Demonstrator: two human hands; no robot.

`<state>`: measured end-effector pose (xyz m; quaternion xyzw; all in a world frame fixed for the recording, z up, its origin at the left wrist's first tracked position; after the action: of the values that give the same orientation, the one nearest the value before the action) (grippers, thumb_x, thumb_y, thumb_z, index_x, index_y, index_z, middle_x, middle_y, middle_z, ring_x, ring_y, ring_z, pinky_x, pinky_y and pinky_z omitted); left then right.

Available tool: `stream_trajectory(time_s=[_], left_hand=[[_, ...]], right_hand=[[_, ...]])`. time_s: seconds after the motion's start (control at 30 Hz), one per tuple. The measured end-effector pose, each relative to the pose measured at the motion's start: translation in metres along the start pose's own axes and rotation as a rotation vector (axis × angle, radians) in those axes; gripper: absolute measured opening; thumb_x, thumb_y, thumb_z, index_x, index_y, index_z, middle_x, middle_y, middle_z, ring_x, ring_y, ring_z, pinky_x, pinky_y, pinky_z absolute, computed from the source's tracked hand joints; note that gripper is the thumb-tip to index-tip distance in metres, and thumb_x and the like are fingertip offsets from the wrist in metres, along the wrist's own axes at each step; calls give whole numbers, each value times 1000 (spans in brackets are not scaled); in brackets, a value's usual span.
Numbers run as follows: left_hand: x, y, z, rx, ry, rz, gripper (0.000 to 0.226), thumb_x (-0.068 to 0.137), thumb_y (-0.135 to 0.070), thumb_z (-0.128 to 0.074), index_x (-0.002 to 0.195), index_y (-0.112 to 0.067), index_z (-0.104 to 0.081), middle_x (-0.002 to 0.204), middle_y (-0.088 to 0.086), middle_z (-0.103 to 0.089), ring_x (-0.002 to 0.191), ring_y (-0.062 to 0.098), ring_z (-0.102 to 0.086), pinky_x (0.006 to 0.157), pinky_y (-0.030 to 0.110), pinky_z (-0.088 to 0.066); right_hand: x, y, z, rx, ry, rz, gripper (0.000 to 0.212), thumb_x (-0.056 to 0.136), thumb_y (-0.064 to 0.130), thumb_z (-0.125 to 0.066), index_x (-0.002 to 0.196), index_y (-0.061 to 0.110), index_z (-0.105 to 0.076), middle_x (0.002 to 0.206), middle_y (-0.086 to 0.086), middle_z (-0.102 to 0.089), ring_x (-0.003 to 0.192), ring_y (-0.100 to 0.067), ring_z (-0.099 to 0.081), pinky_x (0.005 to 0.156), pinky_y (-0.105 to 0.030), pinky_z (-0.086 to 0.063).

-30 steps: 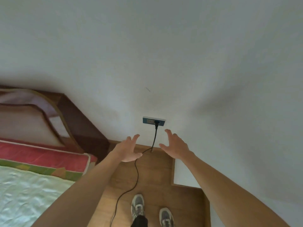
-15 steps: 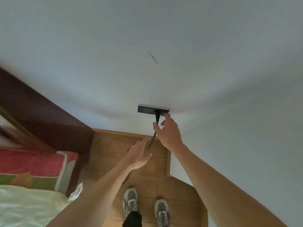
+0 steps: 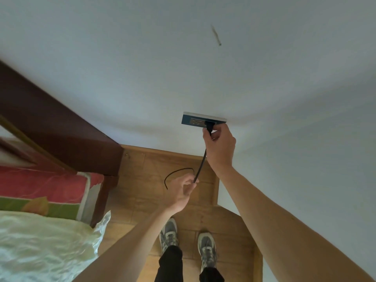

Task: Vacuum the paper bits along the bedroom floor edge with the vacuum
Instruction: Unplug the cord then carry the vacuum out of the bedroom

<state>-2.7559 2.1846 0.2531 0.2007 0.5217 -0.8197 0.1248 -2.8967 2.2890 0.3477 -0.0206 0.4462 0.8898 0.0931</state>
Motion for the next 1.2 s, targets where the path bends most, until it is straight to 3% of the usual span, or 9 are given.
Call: stream_trajectory(time_s=[0.1,0.17,0.33,0.5,0.7,0.93,1.2], left_hand=[[-9,-8,-4,-47,4,-69,13,99,-14,-58,107,-16,-68,96,-3,-74,86,-6,-66,80,9,-49],[-16,-11,-8,-78,8,-115,12,99,-12,-57,107,-13,-67,86,0,-72,80,3,-69,79,14,-54],[-32,-11,-10,-135,3,-123,19,101,-17,-54,117,-24,-61,74,-1,-69,71,12,-69,79,28,-60],[-45,-17,-2,-258,32,-68,23,101,-14,-53,117,-30,-56,71,-4,-61,74,20,-71,76,35,-62],[-52,-22,4,-352,94,13,26,101,-11,-52,123,-24,-54,83,13,-61,83,31,-71,72,32,-63],[-58,-28,5,-427,195,64,22,101,-16,-54,122,-24,-52,79,7,-62,75,25,-72,76,48,-62],[-63,-35,7,-440,230,111,21,102,-14,-52,121,-22,-49,82,9,-59,75,25,-70,76,46,-63]], right_hand=[[-2,0,-3,-6,-1,-10,16,94,23,-65,97,9,-58,63,0,-64,59,-18,-63,61,-36,-52],[-4,0,-6,-34,13,-23,16,97,25,-61,98,11,-55,68,-3,-68,63,-22,-67,66,-44,-57],[-4,5,-7,-128,51,19,13,100,25,-57,99,14,-51,68,-1,-67,59,-21,-69,66,-45,-60],[-2,6,-7,-144,62,-5,18,101,23,-54,105,6,-53,74,-8,-68,56,-22,-68,62,-47,-59],[-1,5,-8,-127,79,-15,19,100,23,-55,107,5,-53,80,-9,-67,57,-21,-67,60,-47,-60],[0,5,-8,-148,84,-14,19,101,21,-54,110,5,-53,86,-9,-66,60,-18,-66,61,-43,-61],[-2,6,-11,-171,81,-5,17,100,23,-54,106,7,-51,89,-10,-65,71,-24,-68,61,-44,-61]])
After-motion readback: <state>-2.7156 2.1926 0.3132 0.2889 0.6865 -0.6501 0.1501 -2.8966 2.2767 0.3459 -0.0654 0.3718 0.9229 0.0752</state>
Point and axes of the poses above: each hand's wrist, its own x-axis towards the middle knuckle, its own z-axis out of the back of the hand, y = z × x, the point moved 7 cm from there along x, towards the middle knuckle
